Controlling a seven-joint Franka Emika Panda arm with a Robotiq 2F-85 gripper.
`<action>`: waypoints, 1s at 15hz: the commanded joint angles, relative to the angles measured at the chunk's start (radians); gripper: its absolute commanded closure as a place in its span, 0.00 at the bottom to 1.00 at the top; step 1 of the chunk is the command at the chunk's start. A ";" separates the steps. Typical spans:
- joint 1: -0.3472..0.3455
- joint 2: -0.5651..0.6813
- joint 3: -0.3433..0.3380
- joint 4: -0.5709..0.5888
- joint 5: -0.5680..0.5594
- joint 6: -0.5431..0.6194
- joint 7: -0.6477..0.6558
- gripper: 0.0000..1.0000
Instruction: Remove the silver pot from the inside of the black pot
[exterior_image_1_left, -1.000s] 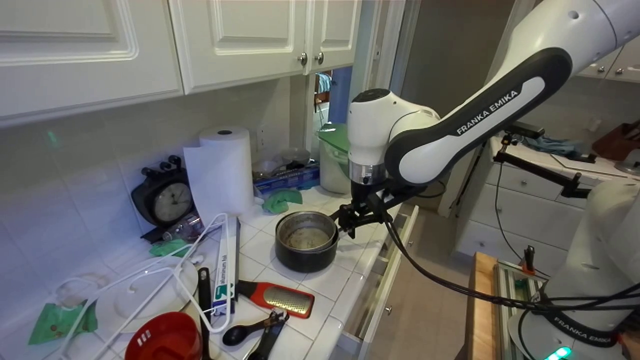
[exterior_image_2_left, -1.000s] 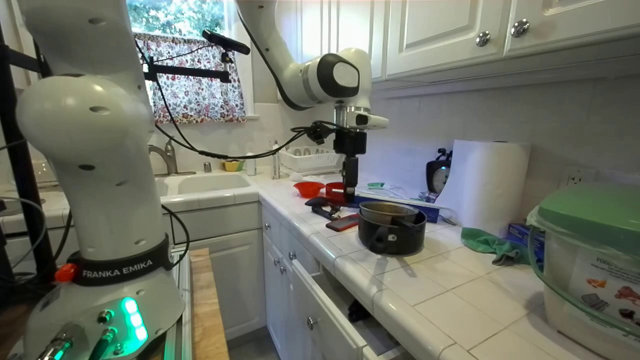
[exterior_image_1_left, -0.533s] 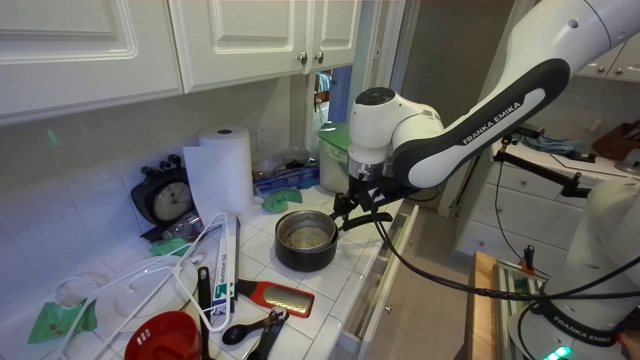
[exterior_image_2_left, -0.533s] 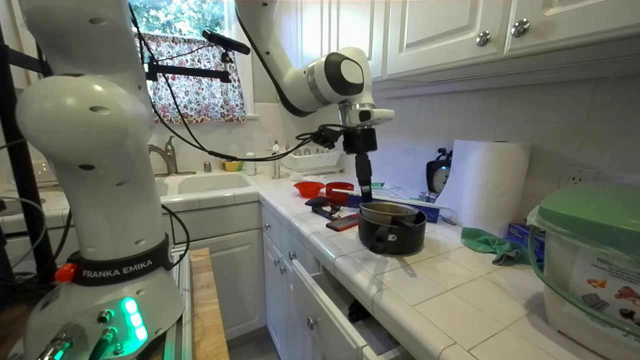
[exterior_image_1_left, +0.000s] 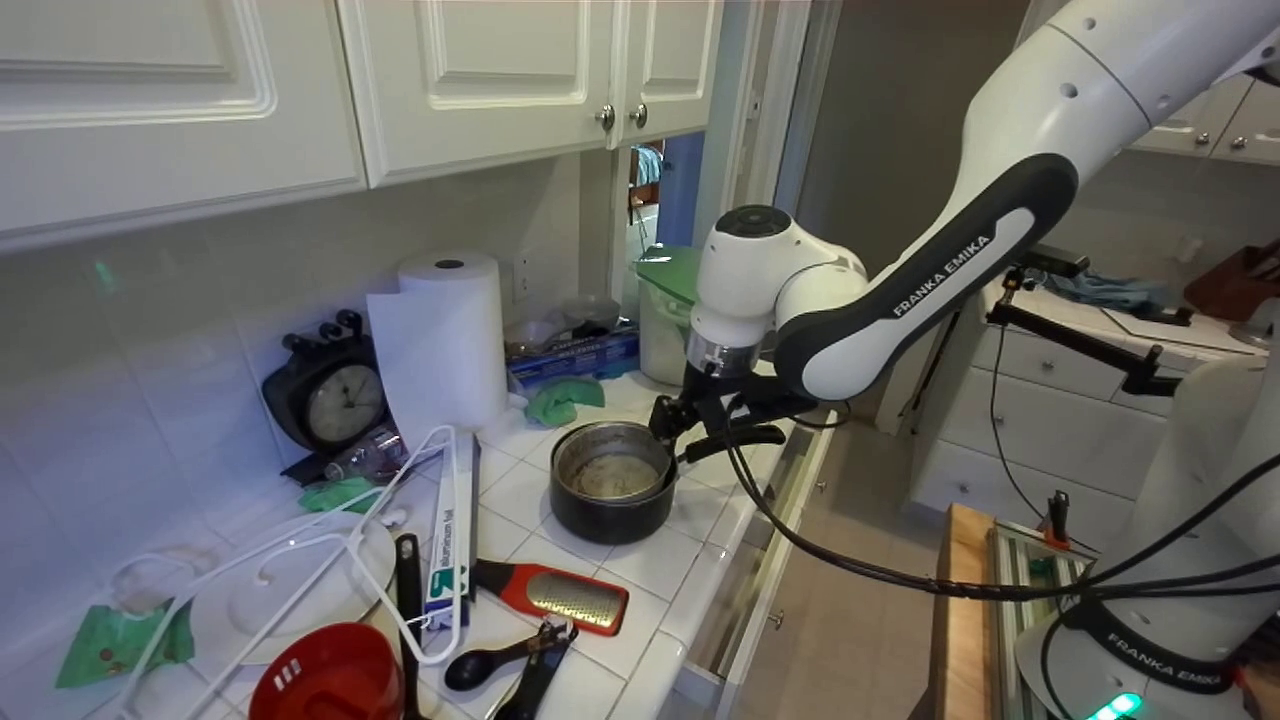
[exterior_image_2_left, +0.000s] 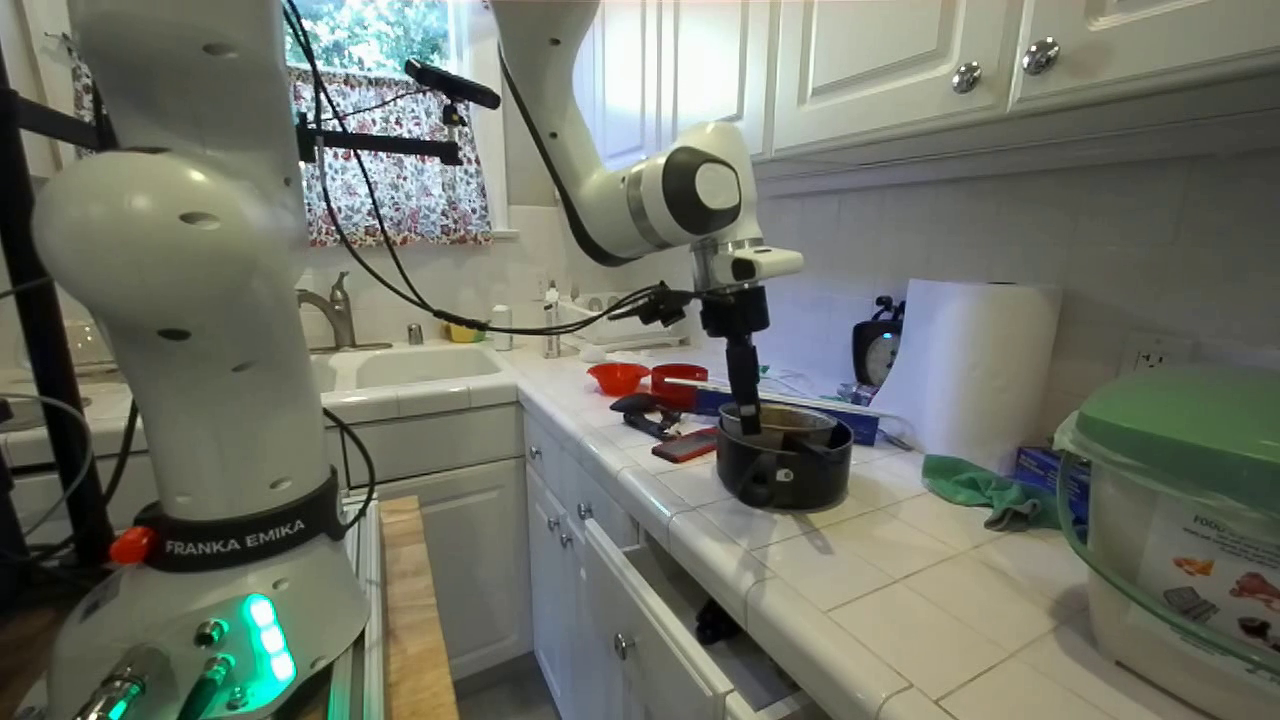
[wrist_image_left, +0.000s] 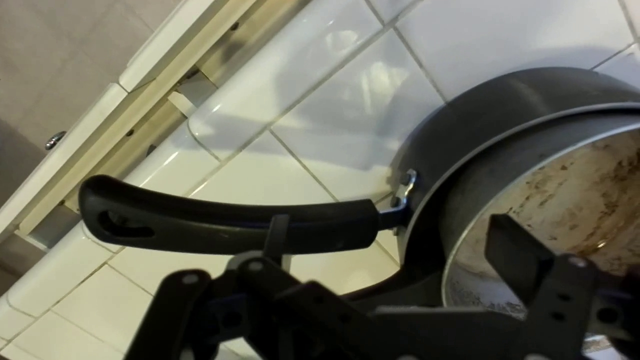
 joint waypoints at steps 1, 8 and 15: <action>0.032 0.052 -0.036 0.014 -0.019 0.075 0.019 0.00; 0.086 0.098 -0.077 0.050 -0.025 0.124 0.027 0.00; 0.124 0.148 -0.106 0.088 -0.024 0.118 0.026 0.56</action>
